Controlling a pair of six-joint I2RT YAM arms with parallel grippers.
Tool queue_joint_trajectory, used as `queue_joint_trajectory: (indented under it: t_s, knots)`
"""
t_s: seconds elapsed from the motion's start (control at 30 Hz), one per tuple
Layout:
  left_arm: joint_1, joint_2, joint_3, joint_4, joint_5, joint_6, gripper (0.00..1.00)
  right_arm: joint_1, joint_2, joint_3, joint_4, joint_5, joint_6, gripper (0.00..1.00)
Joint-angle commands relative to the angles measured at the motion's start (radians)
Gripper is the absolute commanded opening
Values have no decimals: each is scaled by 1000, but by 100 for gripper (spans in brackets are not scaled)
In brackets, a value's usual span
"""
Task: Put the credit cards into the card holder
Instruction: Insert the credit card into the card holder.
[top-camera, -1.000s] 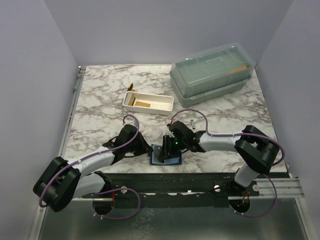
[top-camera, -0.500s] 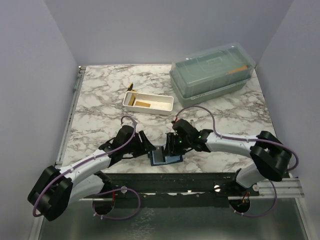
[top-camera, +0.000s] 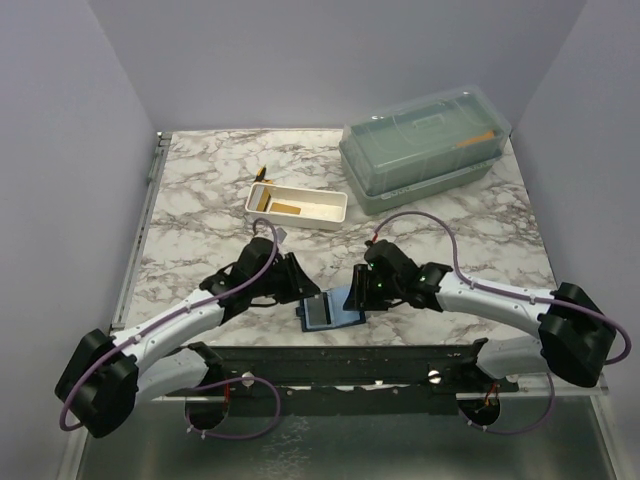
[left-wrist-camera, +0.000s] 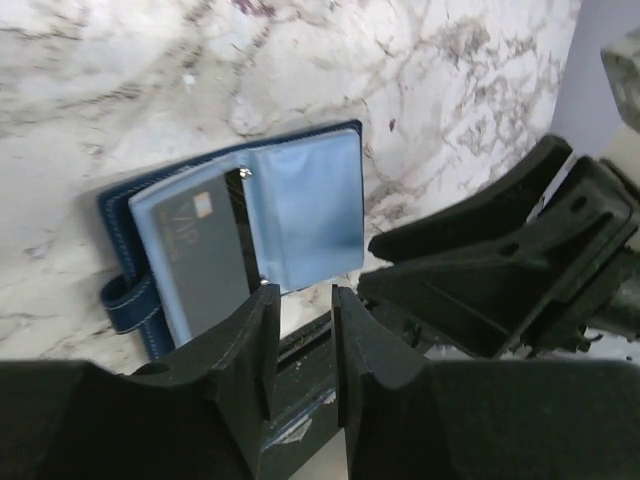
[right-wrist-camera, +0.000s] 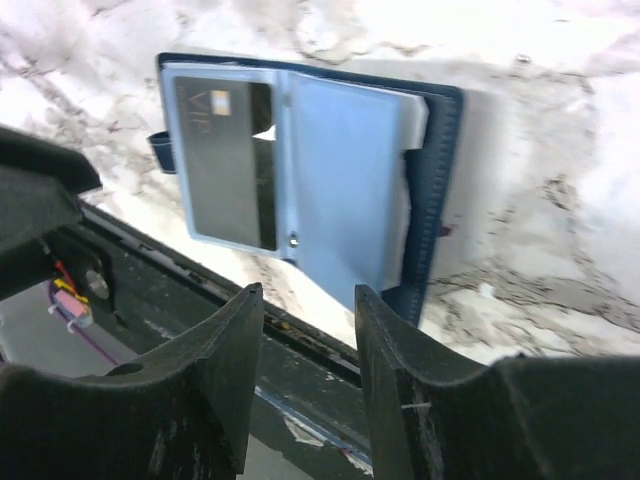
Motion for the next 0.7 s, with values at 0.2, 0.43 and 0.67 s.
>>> queue_joint_trajectory:
  t_s: [0.2,0.43,0.67]
  knots:
    - [-139,261,56,207,78,-43,24,-43,-61,-61,-28,31,22,45]
    - [-150,353,52,248,52,-42,16,-45,-42,-66,5,6,19,43]
    - [-156,396,51,270,39,-35,12,-45,-1,-61,38,-22,16,40]
